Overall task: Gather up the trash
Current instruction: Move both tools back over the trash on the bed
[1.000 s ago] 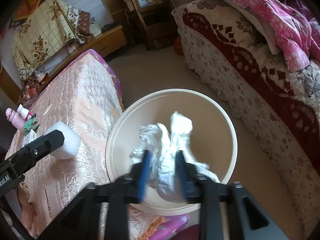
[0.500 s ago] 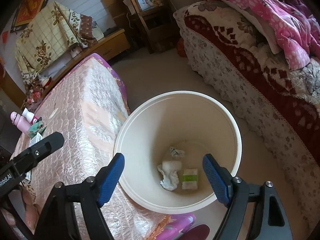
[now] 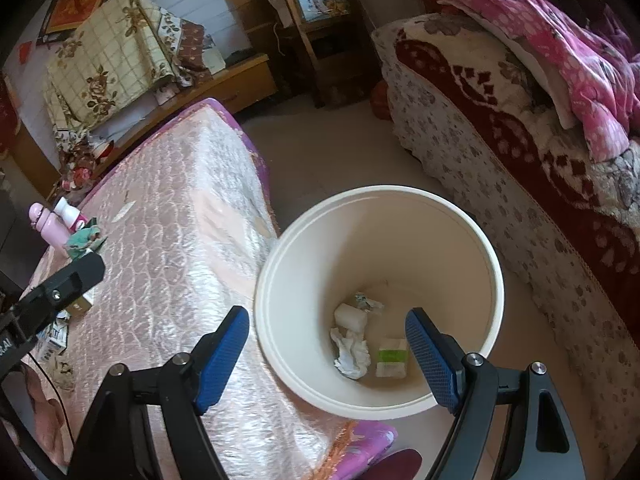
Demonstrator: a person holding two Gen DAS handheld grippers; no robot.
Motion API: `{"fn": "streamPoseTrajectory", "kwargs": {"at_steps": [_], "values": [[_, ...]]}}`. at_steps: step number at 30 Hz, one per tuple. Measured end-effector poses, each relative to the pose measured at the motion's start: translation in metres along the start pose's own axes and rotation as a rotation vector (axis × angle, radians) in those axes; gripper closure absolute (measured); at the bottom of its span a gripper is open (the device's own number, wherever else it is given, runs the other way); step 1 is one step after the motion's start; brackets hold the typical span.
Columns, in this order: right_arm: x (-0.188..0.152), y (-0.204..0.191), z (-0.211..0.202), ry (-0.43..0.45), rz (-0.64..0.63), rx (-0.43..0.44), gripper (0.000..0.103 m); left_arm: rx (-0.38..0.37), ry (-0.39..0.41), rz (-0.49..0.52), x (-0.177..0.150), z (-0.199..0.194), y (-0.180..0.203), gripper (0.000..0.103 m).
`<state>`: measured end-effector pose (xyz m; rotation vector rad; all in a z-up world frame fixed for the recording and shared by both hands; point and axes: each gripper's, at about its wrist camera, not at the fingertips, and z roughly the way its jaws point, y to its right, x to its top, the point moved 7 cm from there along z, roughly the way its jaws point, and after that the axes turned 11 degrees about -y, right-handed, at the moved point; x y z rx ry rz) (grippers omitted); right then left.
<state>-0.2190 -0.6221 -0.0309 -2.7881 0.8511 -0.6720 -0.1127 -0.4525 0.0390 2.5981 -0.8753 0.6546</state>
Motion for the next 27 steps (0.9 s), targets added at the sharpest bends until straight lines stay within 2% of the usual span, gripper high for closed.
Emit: {"fn": "streamPoseTrajectory", "kwargs": {"at_steps": [10, 27], "values": [[-0.008, -0.051, -0.007, 0.003, -0.094, 0.025, 0.019, 0.042, 0.036, -0.039, -0.019, -0.042, -0.035, 0.032], [-0.036, -0.169, 0.003, -0.036, -0.285, 0.107, 0.019, 0.167, 0.041, -0.197, -0.078, -0.087, -0.153, 0.031]]}}
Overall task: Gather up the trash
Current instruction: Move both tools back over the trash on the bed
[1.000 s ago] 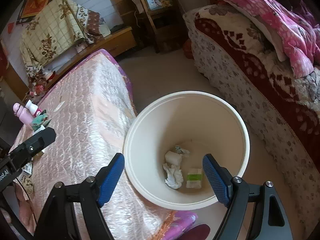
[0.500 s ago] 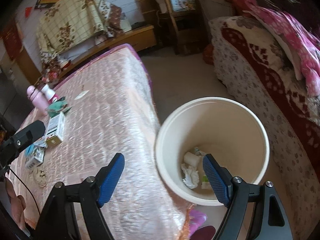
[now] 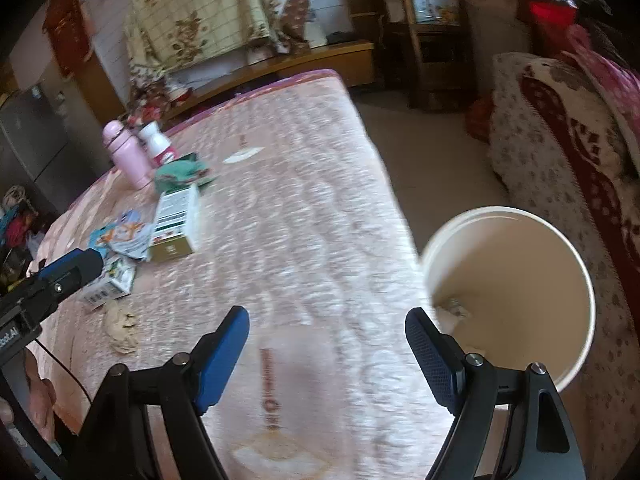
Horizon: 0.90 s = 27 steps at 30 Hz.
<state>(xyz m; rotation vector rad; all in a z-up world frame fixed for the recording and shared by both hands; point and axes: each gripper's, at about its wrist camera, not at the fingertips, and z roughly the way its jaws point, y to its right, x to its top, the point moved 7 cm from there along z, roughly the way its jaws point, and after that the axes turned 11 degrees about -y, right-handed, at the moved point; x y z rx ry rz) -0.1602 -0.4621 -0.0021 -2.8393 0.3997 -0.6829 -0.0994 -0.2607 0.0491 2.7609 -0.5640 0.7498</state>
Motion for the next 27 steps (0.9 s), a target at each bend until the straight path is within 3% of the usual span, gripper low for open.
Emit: {"fn": "streamPoseTrajectory", "kwargs": {"at_steps": [13, 27], "values": [[0.005, -0.086, 0.025, -0.033, -0.129, 0.056, 0.019, 0.066, -0.003, -0.129, -0.019, -0.011, -0.097, 0.031], [0.024, -0.141, 0.052, -0.066, -0.205, 0.069, 0.020, 0.134, -0.018, -0.245, -0.032, -0.010, -0.182, 0.031]]}}
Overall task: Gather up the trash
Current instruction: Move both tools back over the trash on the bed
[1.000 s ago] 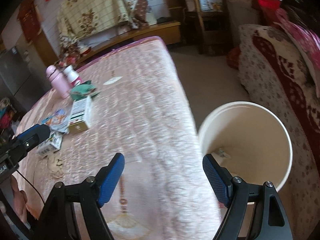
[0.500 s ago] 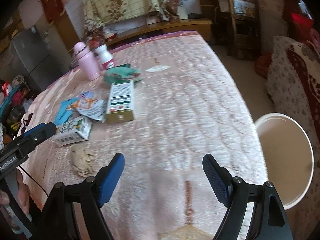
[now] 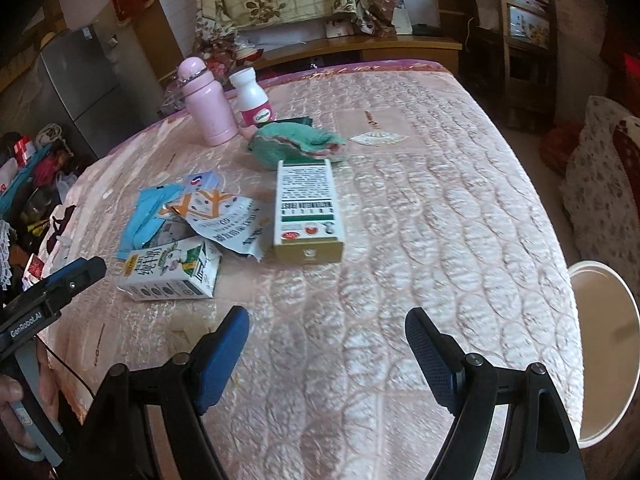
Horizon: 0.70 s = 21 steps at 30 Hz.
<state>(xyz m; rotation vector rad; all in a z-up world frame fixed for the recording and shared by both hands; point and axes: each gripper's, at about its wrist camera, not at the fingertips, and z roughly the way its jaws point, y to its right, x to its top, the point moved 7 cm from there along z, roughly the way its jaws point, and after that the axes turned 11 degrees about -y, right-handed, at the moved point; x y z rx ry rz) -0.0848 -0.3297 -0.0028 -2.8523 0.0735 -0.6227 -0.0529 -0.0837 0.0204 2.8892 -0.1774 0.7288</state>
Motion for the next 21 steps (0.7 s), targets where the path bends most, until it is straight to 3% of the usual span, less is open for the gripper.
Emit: {"fn": "streamPoseTrajectory", "kwargs": {"at_steps": [17, 21], "values": [[0.027, -0.021, 0.017, -0.014, -0.027, -0.017, 0.020, -0.009, -0.010, -0.032, 0.022, 0.013, -0.034, 0.031], [0.039, -0.025, 0.020, -0.011, -0.038, -0.020, 0.020, -0.038, -0.019, -0.050, 0.027, 0.017, -0.041, 0.023]]}}
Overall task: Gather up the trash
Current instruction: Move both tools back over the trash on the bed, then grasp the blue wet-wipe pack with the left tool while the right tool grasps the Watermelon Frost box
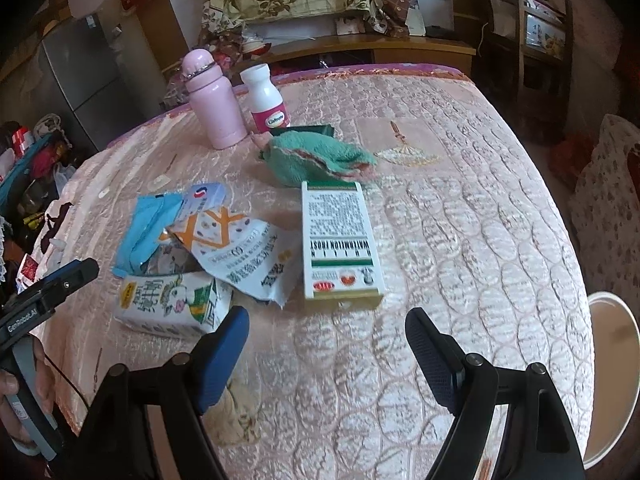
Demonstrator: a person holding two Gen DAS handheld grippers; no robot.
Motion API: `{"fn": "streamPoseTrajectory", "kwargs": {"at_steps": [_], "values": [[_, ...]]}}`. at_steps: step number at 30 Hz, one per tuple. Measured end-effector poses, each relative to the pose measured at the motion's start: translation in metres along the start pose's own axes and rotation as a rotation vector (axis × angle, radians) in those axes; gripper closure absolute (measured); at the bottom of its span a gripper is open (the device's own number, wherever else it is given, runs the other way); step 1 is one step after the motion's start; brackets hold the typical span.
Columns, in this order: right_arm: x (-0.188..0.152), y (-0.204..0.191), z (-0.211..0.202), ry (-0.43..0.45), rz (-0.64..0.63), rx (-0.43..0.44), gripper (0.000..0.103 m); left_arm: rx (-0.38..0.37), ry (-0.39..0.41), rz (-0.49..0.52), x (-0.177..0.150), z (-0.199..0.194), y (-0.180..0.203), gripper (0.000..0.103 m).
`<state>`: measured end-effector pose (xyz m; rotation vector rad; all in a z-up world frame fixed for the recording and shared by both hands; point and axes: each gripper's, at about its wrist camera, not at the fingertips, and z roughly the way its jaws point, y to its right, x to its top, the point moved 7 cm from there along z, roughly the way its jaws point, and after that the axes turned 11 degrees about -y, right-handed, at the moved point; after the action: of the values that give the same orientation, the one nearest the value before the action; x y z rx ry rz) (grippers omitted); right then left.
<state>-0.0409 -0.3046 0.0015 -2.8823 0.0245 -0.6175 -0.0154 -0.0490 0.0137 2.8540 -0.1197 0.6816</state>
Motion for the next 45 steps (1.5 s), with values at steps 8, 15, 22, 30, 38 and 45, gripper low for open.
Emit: {"fn": "streamPoseTrajectory", "kwargs": {"at_steps": [8, 15, 22, 30, 38, 45], "values": [[0.019, -0.001, 0.006, 0.005, -0.006, -0.009, 0.019, 0.033, -0.057, 0.025, 0.014, 0.025, -0.011, 0.023], [0.037, 0.008, 0.019, -0.010, 0.003, -0.013, 0.019, 0.039, -0.089, -0.005, 0.032, 0.050, -0.019, 0.021], [0.054, 0.013, 0.039, -0.041, 0.001, -0.022, 0.019, 0.040, -0.118, -0.006, 0.045, 0.074, -0.023, 0.018], [0.062, 0.012, 0.059, -0.066, -0.004, -0.020, 0.019, 0.087, -0.132, 0.027, 0.047, 0.093, -0.023, 0.018], [0.063, 0.007, 0.071, -0.086, -0.018, -0.021, 0.019, 0.120, -0.127, 0.042, 0.049, 0.102, -0.024, 0.018], [0.065, 0.005, 0.080, -0.094, -0.013, -0.018, 0.019, 0.142, -0.119, 0.056, 0.049, 0.104, -0.023, 0.018]]}}
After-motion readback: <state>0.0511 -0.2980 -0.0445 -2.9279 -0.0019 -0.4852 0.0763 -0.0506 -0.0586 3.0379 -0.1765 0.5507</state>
